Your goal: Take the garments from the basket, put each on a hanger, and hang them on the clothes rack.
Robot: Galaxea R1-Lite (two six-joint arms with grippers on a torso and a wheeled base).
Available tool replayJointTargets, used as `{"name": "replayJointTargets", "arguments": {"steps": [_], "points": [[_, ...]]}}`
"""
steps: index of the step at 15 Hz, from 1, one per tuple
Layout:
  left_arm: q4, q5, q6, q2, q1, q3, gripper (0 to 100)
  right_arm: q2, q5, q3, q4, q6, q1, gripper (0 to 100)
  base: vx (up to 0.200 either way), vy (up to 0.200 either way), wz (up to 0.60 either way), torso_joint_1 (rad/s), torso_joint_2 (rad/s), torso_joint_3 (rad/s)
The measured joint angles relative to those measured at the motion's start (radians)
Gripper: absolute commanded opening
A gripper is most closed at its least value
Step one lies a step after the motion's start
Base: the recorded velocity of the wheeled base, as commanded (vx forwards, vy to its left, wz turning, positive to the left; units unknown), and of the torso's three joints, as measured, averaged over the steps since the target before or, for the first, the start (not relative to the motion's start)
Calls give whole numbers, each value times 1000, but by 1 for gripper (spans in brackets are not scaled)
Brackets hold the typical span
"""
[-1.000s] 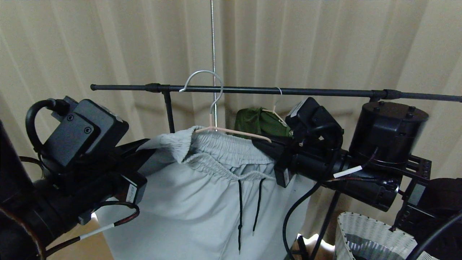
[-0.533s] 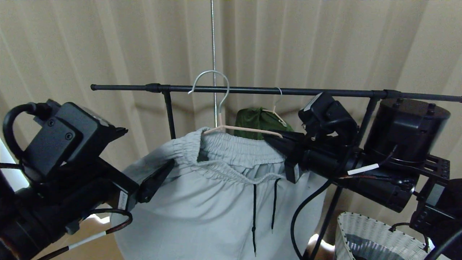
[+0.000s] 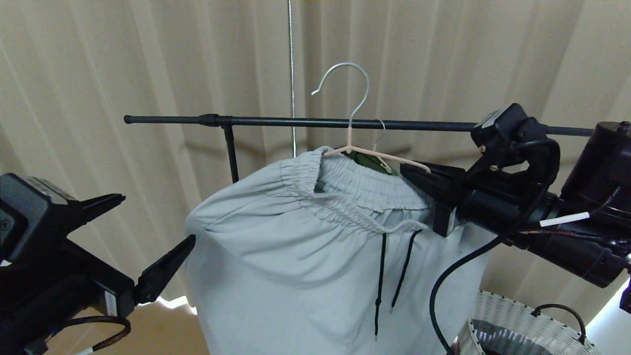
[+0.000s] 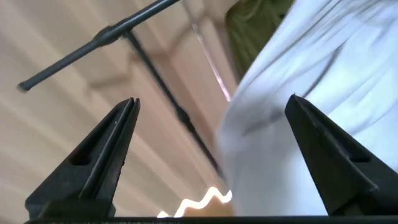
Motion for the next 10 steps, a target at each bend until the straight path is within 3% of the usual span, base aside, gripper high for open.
{"name": "replayJointTargets", "arguments": {"steps": [7,8,10], "points": [[-23,-127,-58,71,23,74,100,-69,11,53,-3,8,7,0,0,0,0,0,0,0],[-32,-140,-60,83,22,74,0,-73,11,59,-6,8,12,0,0,0,0,0,0,0],[-33,-141,-62,101,22,76,0,-79,10,63,-10,8,17,0,0,0,0,0,0,0]]}}
